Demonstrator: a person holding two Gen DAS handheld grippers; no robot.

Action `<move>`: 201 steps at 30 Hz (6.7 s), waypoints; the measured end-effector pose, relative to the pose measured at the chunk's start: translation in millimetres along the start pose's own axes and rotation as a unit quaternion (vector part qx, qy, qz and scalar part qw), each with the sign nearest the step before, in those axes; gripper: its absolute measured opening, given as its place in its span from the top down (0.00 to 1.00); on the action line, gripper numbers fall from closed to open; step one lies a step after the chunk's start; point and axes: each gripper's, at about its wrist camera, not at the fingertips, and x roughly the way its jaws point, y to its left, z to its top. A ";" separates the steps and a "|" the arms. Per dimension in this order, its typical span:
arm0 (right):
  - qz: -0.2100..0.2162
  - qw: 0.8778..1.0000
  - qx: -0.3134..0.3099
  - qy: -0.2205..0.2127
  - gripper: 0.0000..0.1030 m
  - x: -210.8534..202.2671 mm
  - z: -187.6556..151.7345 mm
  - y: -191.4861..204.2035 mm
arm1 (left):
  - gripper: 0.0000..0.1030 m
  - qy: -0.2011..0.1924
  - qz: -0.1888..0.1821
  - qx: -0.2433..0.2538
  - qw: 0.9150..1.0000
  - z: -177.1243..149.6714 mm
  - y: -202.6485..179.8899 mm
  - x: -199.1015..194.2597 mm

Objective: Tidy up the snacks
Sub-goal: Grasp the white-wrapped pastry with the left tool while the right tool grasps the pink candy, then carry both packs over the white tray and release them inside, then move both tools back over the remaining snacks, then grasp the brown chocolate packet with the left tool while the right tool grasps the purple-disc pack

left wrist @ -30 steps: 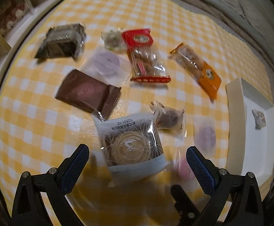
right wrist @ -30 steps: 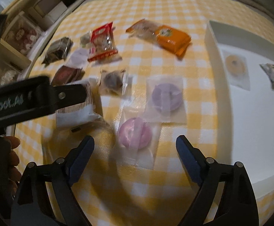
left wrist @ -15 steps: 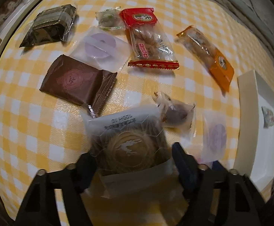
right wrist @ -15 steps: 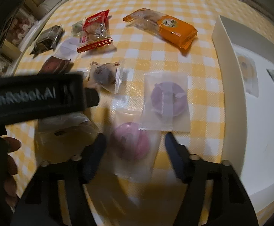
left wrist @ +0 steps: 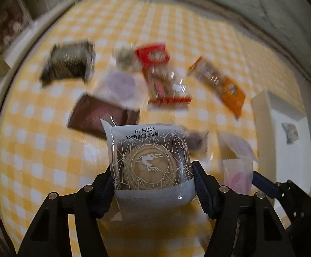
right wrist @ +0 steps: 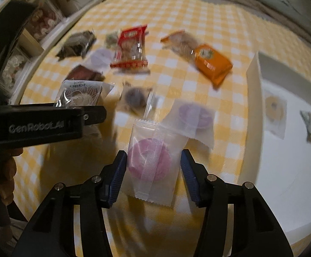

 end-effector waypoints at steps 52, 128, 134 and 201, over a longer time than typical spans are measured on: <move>-0.095 0.979 0.095 -0.155 0.49 -161.4 -32.8 -201.5 | 0.40 -0.090 -0.145 0.102 0.980 -23.6 -181.1 -54.9; -0.143 0.975 0.149 -0.079 0.00 -168.6 -117.2 -260.8 | 0.00 -0.071 -0.129 0.172 0.974 -82.2 -175.8 -42.4; -0.130 0.975 0.143 -0.106 0.00 -179.3 -105.2 -236.7 | 0.00 -0.092 -0.128 0.166 0.973 -75.0 -154.4 -64.0; 0.009 0.979 0.182 0.090 0.45 47.6 43.6 -54.9 | 0.00 -0.009 0.138 -0.027 0.990 69.7 34.3 74.7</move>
